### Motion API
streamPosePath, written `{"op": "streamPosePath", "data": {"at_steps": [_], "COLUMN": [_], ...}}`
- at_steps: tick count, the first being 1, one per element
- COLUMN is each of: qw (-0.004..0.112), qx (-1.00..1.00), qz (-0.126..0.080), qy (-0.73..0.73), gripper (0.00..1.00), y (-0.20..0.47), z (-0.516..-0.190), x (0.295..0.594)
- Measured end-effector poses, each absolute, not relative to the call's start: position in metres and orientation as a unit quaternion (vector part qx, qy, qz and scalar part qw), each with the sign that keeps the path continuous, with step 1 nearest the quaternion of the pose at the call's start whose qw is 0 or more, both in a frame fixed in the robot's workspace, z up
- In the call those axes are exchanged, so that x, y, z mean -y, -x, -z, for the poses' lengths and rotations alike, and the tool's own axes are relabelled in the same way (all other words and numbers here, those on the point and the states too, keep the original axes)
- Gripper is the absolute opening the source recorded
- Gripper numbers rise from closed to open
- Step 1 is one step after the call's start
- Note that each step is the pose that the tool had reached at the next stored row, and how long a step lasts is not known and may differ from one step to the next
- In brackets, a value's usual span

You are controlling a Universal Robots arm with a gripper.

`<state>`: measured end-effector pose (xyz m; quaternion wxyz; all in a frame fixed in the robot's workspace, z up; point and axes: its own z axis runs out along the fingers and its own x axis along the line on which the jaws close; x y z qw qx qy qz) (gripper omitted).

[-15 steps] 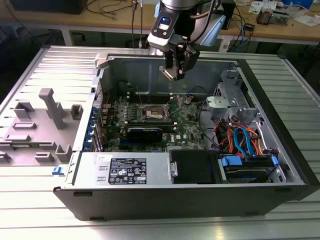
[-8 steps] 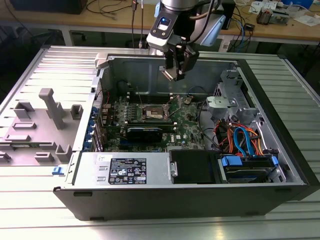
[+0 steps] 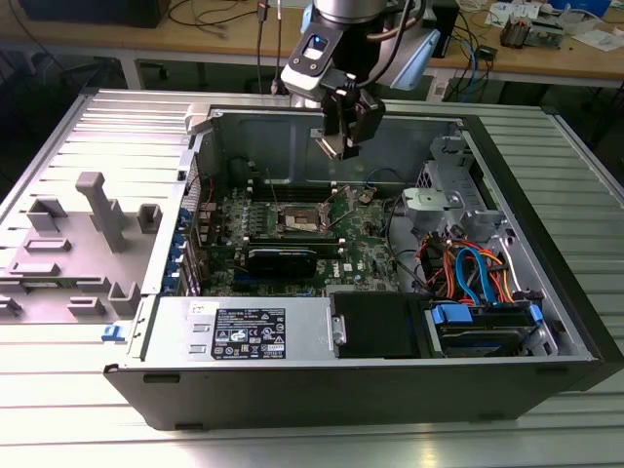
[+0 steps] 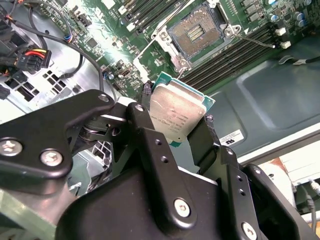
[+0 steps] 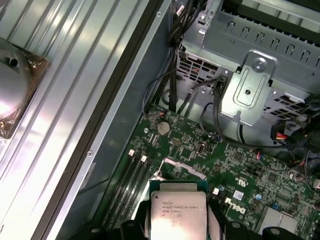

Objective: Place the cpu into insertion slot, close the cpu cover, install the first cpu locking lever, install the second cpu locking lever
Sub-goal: 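Place the cpu into insertion slot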

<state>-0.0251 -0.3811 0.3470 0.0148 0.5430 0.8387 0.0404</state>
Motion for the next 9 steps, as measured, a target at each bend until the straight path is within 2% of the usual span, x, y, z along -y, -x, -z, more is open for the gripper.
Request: {"op": "streamPosePath", "data": {"at_steps": [9], "qw": [0.015], "qx": [-0.832], "qz": [-0.04], "qy": [-0.553], "gripper": [0.55], "y": [0.0268], "z": [-0.3468], "x": [0.3814]}}
